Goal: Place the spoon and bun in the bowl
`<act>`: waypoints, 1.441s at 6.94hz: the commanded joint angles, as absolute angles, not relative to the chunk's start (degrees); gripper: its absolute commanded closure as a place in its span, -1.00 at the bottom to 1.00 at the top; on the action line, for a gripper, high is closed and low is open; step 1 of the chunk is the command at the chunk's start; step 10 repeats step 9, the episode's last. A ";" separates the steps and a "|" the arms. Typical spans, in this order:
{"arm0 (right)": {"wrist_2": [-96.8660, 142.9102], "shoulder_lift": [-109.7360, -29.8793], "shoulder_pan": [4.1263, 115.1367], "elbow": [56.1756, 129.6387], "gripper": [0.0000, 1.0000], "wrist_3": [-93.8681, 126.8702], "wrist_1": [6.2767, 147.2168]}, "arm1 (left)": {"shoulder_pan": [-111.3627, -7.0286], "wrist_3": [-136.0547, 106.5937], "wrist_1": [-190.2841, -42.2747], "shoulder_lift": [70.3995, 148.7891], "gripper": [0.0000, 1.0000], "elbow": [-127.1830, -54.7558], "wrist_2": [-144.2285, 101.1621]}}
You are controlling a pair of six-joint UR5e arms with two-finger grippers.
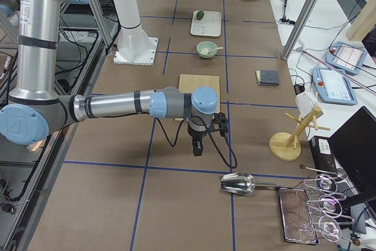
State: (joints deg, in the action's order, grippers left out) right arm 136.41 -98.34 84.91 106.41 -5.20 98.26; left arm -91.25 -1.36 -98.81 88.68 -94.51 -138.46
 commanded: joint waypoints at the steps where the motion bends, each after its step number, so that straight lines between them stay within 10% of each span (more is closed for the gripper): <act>1: 136.41 -98.26 84.90 106.44 -1.00 -5.19 98.26 | -91.23 -1.32 -98.88 88.51 -1.00 -94.39 -138.43; 10: 135.88 -97.82 84.90 106.35 -1.00 -5.27 96.94 | -91.14 -1.14 -98.96 87.63 -1.00 -95.71 -132.45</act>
